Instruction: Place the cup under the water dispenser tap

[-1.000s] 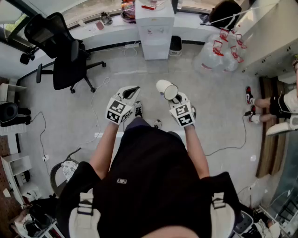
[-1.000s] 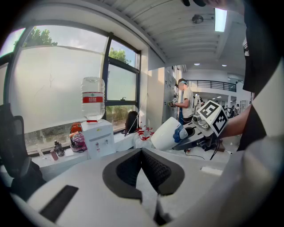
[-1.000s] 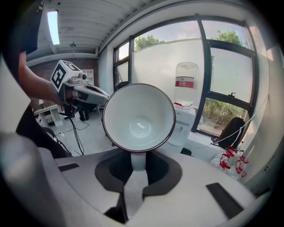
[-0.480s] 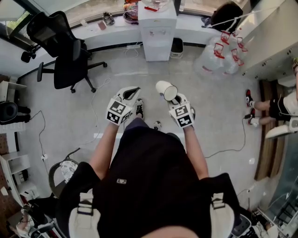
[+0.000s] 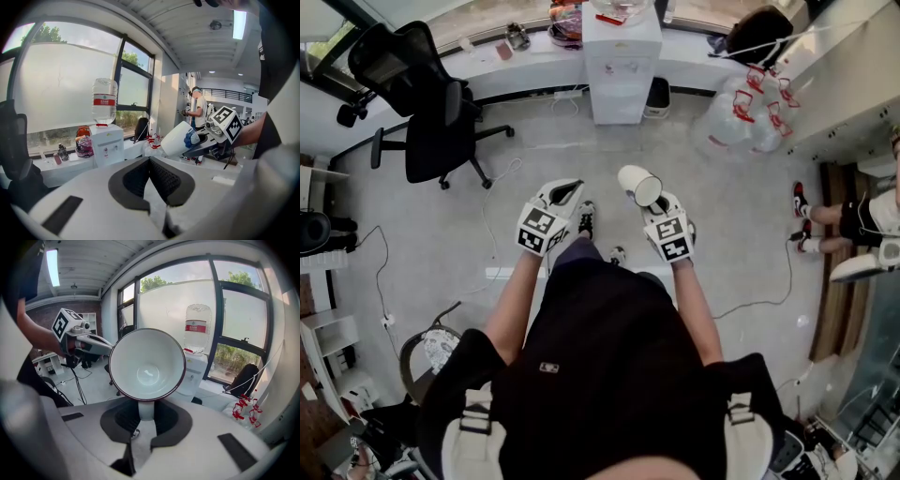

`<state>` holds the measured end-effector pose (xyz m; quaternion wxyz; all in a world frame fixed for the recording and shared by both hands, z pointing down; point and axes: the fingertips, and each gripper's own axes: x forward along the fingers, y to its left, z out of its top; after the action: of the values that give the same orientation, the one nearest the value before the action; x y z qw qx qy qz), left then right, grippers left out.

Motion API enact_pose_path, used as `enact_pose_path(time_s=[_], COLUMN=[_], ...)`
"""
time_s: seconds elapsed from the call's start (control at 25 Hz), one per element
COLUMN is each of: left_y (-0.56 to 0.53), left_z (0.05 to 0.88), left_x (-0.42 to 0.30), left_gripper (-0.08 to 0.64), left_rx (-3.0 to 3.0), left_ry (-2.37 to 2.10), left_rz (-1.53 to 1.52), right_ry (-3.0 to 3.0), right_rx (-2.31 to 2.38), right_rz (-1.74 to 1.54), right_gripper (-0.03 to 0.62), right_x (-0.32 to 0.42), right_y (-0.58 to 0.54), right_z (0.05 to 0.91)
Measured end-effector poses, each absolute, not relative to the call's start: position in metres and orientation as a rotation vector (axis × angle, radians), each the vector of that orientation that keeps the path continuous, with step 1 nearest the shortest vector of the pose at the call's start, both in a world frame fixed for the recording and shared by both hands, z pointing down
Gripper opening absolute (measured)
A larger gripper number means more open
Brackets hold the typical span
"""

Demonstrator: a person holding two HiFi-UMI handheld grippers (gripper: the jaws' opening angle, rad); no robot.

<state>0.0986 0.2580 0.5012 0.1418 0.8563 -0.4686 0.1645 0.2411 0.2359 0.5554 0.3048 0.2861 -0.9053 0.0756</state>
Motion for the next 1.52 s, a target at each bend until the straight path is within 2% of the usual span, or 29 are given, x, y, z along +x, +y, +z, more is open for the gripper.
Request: enact_pose_path(time_s=[0.68,1.52], left_y=[0.164,0.071], left_z=[0.51,0.519], left_x=[0.039,-0.001], left_gripper=[-0.003,-0.003], left_rx=[2.455,2.517], left_ry=[-1.312,-1.178], left_rz=[0.478,0.457], right_ry=[-2.33,-2.261], right_rx=[0.78,0.829], right_rz=[0.243,0.279], right_gripper=[0.035,0.035], right_x=[0.201,0.151], right_y=[0.161,0.093], right_z=[0.559,0.572])
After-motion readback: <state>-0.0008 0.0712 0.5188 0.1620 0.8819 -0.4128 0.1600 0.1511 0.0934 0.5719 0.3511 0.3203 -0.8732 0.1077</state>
